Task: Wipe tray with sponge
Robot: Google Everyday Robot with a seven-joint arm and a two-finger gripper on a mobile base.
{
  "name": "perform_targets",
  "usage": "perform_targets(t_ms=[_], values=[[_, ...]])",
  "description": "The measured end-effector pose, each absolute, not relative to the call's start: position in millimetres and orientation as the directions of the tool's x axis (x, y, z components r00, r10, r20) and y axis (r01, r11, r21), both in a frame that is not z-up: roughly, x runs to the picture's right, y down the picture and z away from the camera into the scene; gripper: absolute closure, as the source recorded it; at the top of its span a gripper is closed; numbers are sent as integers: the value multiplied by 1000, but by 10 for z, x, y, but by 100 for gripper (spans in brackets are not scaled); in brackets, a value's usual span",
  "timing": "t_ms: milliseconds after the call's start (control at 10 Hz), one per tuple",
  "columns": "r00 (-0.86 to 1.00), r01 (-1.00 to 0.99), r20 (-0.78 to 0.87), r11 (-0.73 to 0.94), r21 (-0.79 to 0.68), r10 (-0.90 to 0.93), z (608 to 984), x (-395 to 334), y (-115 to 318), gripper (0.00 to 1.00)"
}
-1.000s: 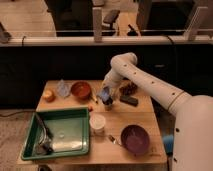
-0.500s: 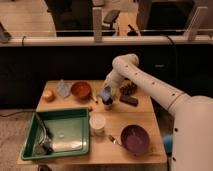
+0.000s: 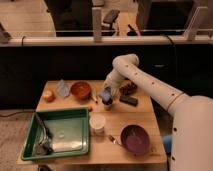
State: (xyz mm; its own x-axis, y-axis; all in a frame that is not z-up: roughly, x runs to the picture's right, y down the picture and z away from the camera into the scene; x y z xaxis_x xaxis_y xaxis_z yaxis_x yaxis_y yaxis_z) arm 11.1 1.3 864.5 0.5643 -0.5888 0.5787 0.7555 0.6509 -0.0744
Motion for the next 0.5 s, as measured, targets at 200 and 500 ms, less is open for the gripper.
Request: perform_targets(t_ms=[200, 500], values=[[462, 824, 606, 567, -23, -647, 8484, -272, 93, 100], [307, 897, 631, 437, 58, -713, 8218, -762, 226, 100]])
